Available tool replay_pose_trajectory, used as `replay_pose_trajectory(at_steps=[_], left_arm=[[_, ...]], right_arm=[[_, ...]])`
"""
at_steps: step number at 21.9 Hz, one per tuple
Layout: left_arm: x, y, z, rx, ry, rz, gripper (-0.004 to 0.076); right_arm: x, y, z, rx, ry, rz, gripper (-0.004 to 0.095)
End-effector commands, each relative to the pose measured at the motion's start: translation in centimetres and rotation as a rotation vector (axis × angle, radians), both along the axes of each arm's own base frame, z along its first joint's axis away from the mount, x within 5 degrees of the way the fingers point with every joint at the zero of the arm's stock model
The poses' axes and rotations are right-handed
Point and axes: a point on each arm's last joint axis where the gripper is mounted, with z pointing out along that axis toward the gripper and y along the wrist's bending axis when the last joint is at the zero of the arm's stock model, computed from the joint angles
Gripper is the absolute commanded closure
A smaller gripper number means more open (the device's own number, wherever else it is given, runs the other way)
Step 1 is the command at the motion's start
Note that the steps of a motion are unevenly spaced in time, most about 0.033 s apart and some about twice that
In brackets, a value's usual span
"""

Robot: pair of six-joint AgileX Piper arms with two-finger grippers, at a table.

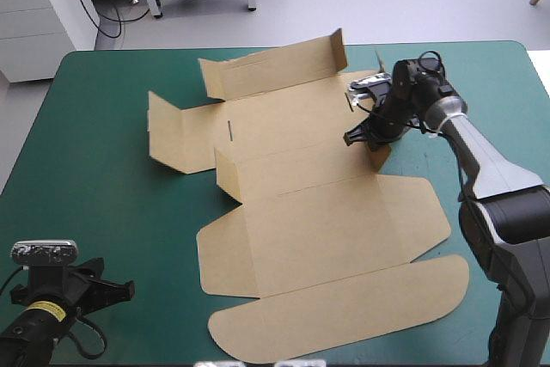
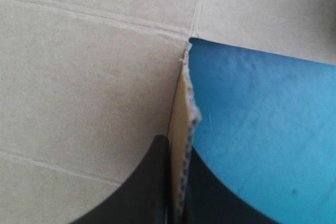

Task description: Fold the box

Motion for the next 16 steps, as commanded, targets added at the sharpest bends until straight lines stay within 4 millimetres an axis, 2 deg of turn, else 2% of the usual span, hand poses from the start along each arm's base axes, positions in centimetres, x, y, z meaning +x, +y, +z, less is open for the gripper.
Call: replay_pose_trajectory(at_steps=[1, 2, 3, 4, 7, 10, 13, 16], left_arm=[[0.4, -0.1, 1.2, -0.017, -0.075, 0.003, 0.0731], [0.4, -0.1, 1.2, -0.017, -0.075, 0.003, 0.0731], [0.4, -0.1, 1.2, -0.017, -0.075, 0.003, 0.0731], [0.4, -0.1, 1.2, -0.017, -0.075, 0.003, 0.0731], [0.4, -0.1, 1.2, -0.017, -0.075, 0.003, 0.0731], [0.4, -0.1, 1.2, -0.017, -0.075, 0.003, 0.0731], [0.4, -0.1, 1.2, -0.017, -0.075, 0.003, 0.0731], [0.4, -0.1, 1.2, -0.017, -0.075, 0.003, 0.0731]], right_arm=[[-0.2, 2.8, 4.5, -0.088, -0.193, 0.198, 0.0924], [-0.1, 4.8, 4.9, -0.156, -0.242, 0.3, 0.0924], [0.0, 5.6, 4.8, -0.183, -0.256, 0.336, 0.0924], [0.1, 7.4, 4.8, -0.23, -0.29, 0.412, 0.0924], [0.0, 10.0, 5.0, -0.254, -0.332, 0.555, 0.0929], [-0.4, 13.2, 5.5, -0.301, -0.428, 0.775, 0.093], [-1.0, 15.3, 6.9, -0.313, -0.554, 0.89, 0.093], [-2.0, 17.3, 7.0, -0.298, -0.608, 1.05, 0.0929]])
